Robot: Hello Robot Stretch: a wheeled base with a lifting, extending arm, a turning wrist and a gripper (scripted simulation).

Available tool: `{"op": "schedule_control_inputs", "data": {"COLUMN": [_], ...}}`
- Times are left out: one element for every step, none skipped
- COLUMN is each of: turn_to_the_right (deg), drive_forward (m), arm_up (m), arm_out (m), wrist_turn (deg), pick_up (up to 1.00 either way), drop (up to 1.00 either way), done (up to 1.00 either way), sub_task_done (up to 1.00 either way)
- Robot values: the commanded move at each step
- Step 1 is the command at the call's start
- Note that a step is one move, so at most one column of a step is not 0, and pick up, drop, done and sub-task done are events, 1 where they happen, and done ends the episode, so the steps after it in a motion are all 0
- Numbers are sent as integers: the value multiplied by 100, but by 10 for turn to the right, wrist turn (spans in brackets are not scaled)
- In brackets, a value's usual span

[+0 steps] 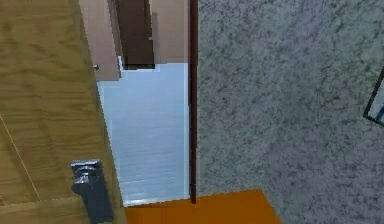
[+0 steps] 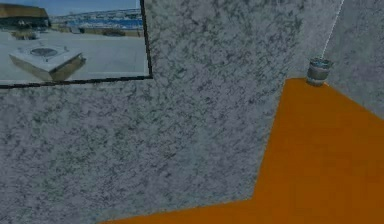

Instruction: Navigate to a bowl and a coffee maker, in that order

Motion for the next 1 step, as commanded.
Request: {"op": "schedule_control_inputs", "data": {"turn_to_the_right": [0], "drive_forward": [75], "arm_up": [0], "arm_out": [0], "wrist_turn": [0], "pick_up": [0], "drop": [0], "done": [0], "sub_task_done": [0]}}
